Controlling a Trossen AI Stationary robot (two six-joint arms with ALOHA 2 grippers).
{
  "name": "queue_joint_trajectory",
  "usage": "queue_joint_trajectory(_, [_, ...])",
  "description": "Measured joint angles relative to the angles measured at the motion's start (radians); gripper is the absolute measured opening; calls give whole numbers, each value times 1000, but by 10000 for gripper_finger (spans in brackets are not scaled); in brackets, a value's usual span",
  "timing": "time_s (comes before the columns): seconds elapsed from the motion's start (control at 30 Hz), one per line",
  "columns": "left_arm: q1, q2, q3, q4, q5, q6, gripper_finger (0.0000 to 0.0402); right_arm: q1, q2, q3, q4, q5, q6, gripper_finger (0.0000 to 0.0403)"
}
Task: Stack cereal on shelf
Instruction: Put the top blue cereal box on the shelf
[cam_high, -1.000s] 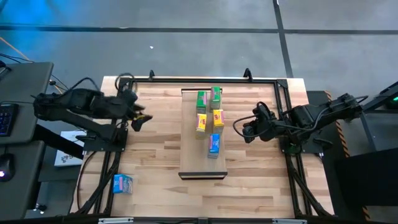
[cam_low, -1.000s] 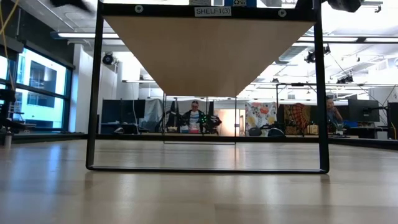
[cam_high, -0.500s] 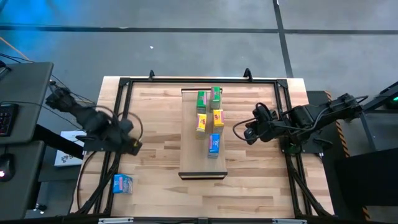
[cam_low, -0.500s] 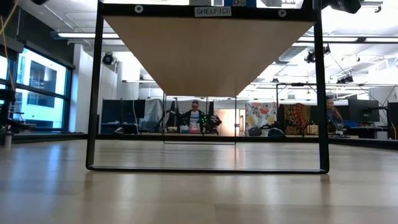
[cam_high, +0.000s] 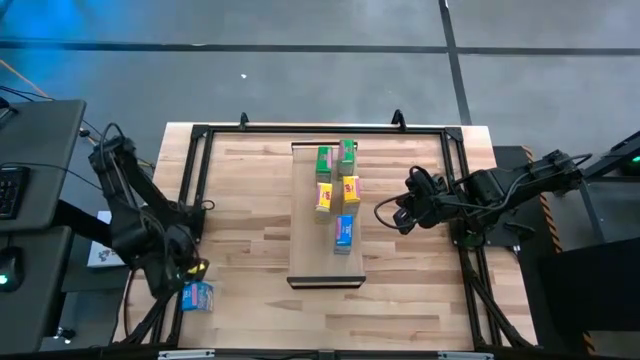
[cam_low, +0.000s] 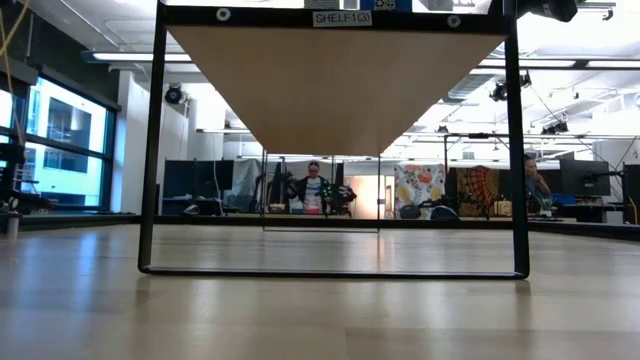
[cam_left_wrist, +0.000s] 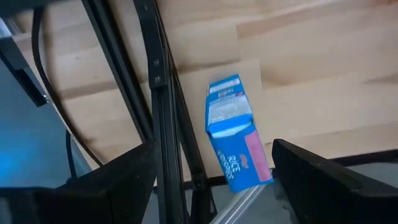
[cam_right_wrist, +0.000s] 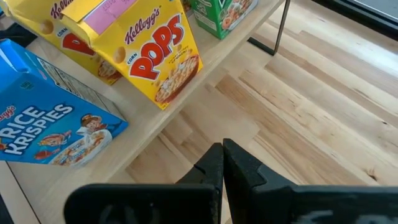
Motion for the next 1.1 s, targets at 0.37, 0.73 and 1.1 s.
queue_joint_trajectory(0.37, [-10,133,0,73,4,-6,303,0,0,0,1,-7,7,0])
queue_joint_trajectory(0.73, [-9,252,0,128,59,-22,303,0,0,0,2,-9,8,0])
queue_joint_trajectory(1.1, [7,315,0,163,61,-21,303,0,0,0,3,-9,8,0])
